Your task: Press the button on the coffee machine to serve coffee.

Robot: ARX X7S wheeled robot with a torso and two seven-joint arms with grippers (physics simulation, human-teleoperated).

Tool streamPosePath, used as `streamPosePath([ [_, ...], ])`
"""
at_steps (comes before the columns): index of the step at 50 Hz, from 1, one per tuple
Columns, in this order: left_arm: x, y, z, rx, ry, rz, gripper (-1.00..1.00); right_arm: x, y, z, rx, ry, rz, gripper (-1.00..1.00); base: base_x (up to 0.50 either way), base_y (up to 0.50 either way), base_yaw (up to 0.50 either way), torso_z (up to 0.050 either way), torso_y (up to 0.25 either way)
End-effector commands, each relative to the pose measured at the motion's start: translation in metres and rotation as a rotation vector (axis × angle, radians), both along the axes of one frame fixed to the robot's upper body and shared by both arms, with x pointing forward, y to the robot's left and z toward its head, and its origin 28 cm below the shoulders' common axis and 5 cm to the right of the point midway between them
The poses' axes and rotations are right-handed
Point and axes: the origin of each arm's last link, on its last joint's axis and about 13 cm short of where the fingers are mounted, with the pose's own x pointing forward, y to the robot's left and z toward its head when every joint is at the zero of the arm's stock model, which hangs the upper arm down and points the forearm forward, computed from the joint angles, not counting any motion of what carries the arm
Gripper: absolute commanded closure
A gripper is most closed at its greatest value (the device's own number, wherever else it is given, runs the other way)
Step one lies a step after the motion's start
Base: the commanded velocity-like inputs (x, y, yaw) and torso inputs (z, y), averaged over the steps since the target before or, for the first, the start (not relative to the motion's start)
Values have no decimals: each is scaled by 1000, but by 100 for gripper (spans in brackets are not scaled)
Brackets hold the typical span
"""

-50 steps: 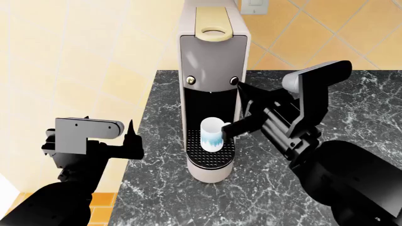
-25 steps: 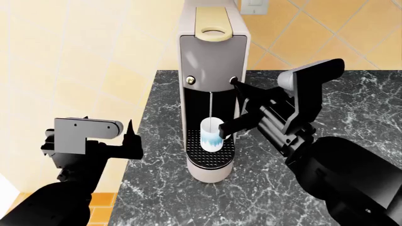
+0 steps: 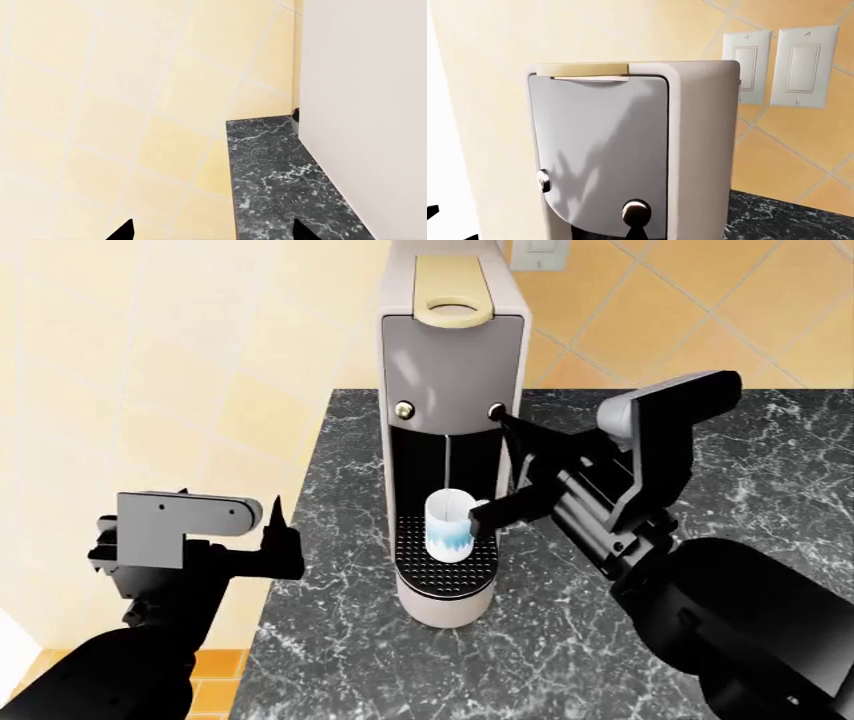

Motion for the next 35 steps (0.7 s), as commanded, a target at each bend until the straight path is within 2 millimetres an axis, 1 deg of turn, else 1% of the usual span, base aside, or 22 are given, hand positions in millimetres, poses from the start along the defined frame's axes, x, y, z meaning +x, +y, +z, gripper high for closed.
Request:
streamPosePath([
  [1,0,1,-1,1,2,0,-100,-10,-4,-1,-6,-3,-27,100,0,0,0,0,0],
  [9,1,1,-1,1,3,-1,-100,-15,-6,-1,-4,-7,-37,100,0,0,0,0,0],
  [10,1,0,-1,0,4,-1,-100,-19,-8,0,-6,-12,-49,100,0,0,0,0,0],
  [14,1,0,-2,0,4,0,-100,-22,-11,-2,-16,-13,-80,100,0,0,0,0,0],
  [22,1,0,-2,0,5,0,-100,-29,-19,-14,-25,-1,-154,100,0,0,0,0,0],
  [30,3,-1,-5,0,9,4,-100,-37,-28,-36,-13,34,-253,100,0,0,0,0,0],
  [32,3,-2,-7,0,10,4,-100,-38,-30,-41,5,41,-266,100,0,0,0,0,0],
  [35,4,-2,-10,7,9,6,-100,-37,-32,-47,-12,45,-307,100,0,0,0,0,0],
])
